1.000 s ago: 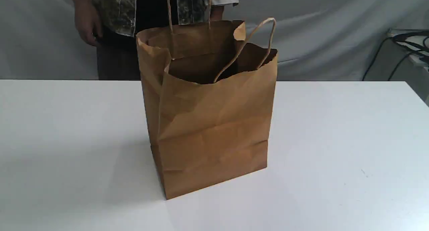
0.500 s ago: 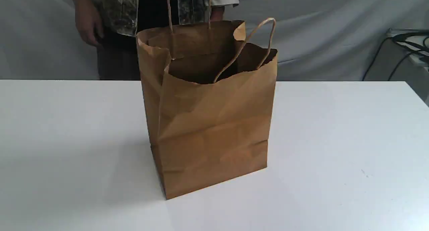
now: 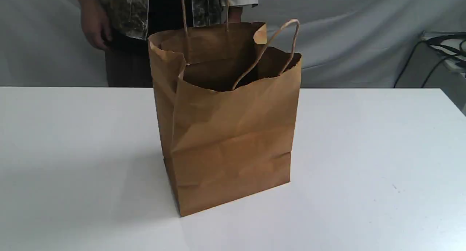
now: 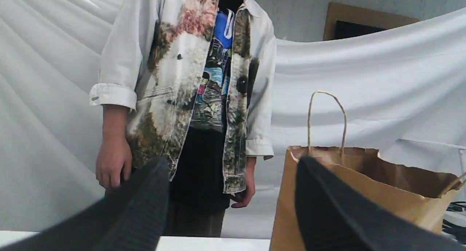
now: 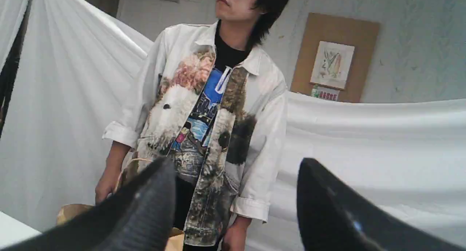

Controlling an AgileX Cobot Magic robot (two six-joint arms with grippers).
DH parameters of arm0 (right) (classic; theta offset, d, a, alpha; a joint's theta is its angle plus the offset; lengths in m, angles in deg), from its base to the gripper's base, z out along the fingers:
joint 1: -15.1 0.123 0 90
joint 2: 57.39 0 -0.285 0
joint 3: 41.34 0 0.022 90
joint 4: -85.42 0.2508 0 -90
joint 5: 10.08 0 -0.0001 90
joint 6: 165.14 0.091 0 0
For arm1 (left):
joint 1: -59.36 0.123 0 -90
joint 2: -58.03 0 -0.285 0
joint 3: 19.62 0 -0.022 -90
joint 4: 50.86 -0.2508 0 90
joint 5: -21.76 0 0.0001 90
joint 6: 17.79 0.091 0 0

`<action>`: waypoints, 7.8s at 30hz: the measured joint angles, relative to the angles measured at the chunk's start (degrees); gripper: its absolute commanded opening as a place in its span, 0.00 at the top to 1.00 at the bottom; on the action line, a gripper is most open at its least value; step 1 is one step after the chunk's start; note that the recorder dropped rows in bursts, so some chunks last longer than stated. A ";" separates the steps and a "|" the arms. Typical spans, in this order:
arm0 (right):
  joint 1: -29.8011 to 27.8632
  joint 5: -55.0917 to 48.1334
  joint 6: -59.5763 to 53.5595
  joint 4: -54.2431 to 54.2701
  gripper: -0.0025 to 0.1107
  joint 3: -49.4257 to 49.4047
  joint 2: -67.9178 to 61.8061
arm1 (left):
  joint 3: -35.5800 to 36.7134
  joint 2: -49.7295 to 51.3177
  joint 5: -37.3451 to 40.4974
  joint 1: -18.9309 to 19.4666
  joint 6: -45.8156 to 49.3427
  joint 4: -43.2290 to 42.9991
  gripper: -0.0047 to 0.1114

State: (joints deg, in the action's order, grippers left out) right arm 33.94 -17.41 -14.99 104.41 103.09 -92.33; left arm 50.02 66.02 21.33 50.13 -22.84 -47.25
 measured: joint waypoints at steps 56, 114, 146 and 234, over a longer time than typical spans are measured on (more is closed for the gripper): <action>-4.10 11.05 2.16 6.92 0.84 -41.42 16.68 | 0.00 0.00 0.00 0.16 -0.12 0.00 0.49; -14.84 -10.58 47.71 -28.04 0.84 -41.50 26.81 | 0.00 0.00 0.00 0.16 -0.12 0.00 0.49; -14.84 -11.02 48.34 -26.90 0.84 -41.50 26.81 | 7.11 0.00 2.08 0.16 6.23 -0.12 0.49; -21.17 -12.30 31.25 -28.22 0.84 -41.50 26.81 | 7.38 0.00 8.56 13.51 7.22 -8.32 0.49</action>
State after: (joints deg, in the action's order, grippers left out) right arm 12.76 -29.71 16.26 76.19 61.59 -65.51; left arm 57.40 66.02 29.90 63.64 -15.62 -55.57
